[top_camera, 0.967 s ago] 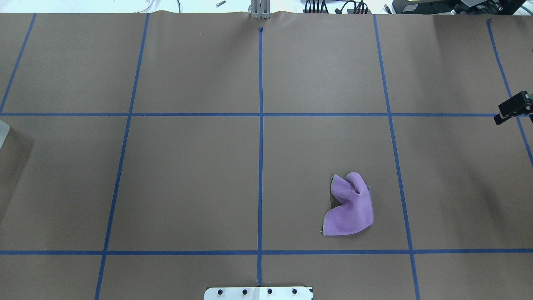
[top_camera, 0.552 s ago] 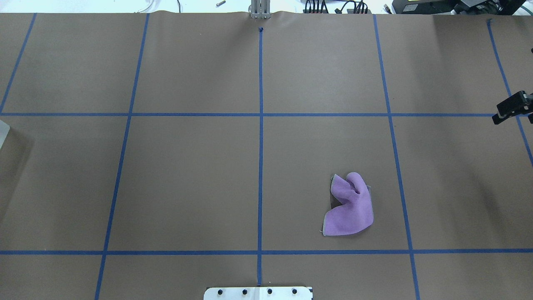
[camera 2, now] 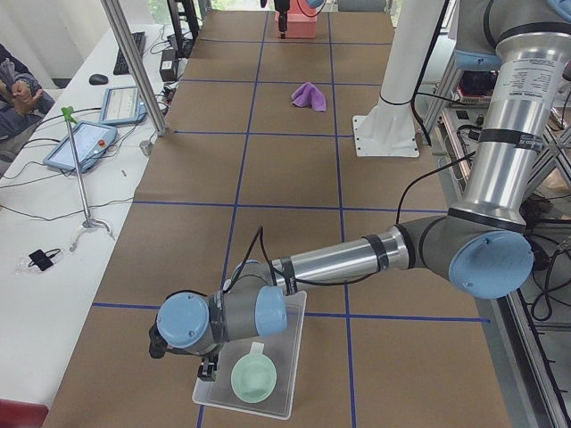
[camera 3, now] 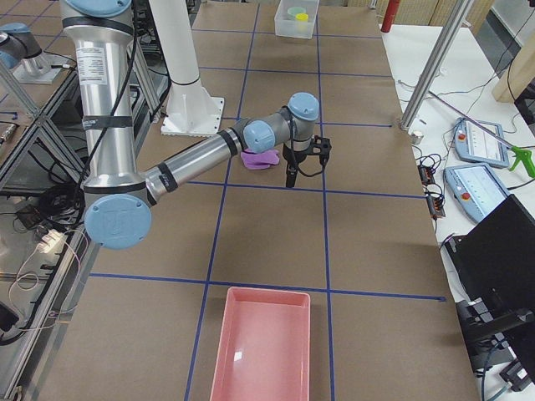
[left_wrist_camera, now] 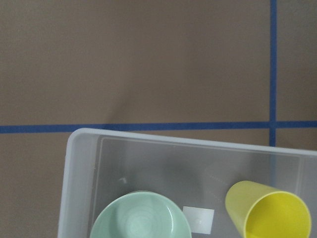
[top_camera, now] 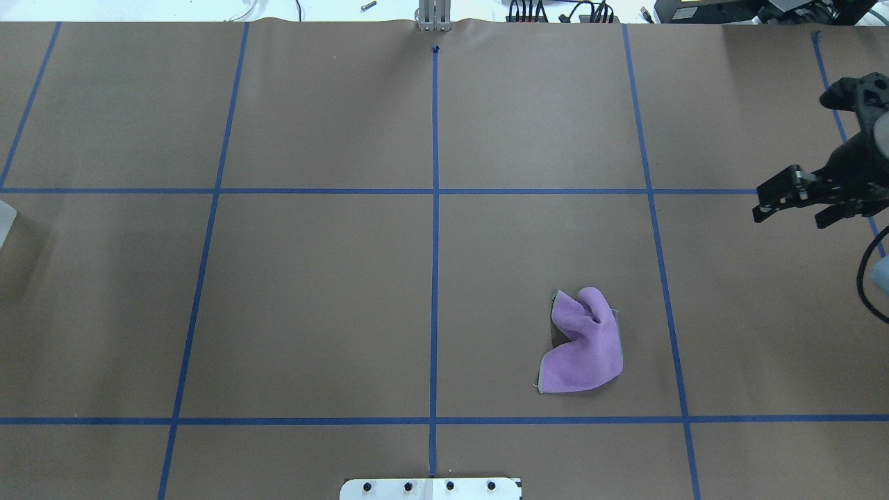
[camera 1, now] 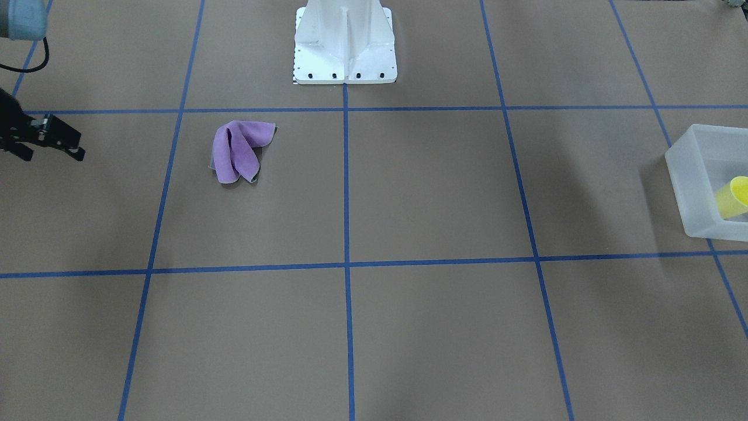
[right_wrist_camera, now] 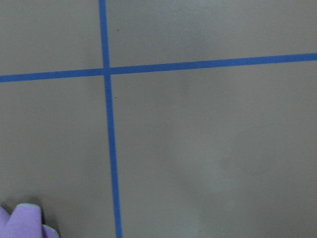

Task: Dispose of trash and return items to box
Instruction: 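Lower the right gripper onto the purple cloth and pinch it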

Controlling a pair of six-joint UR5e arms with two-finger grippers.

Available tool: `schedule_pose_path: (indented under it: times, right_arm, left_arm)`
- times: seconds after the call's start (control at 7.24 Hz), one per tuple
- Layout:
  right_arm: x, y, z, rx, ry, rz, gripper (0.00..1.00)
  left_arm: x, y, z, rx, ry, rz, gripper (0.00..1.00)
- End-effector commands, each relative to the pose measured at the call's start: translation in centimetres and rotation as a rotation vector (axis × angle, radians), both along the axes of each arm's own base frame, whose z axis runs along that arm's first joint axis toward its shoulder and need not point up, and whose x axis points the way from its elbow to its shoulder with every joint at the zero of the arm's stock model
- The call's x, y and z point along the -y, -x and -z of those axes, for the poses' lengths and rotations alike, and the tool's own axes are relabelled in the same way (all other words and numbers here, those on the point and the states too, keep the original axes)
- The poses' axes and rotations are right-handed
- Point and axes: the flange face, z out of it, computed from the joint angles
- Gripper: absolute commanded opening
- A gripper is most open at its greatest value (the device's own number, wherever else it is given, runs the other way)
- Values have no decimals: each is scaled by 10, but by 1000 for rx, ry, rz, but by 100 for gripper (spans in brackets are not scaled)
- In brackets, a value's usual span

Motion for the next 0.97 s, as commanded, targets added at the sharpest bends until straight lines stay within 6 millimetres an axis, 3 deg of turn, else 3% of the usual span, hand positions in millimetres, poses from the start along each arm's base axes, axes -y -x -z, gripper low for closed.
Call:
schedule_pose_path:
  times: [0.0, 0.14, 0.28, 0.55, 0.83]
  right_arm:
    - [-33, 101, 65, -13, 21, -44, 100]
    - [-52, 137, 84, -14, 26, -54, 100]
    - [-68, 166, 99, -15, 20, -62, 100]
    - [-94, 204, 108, -4, 29, -51, 100]
    - [-98, 226, 98, -6, 35, -54, 100]
  left_arm:
    - [8, -39, 101, -1, 19, -6, 98]
    - [8, -45, 128, -1, -3, -11, 98]
    - [0, -47, 136, 1, -17, -12, 98]
    - [-7, -48, 149, 3, -43, -14, 98]
    - [-22, -48, 158, 11, -66, -12, 98]
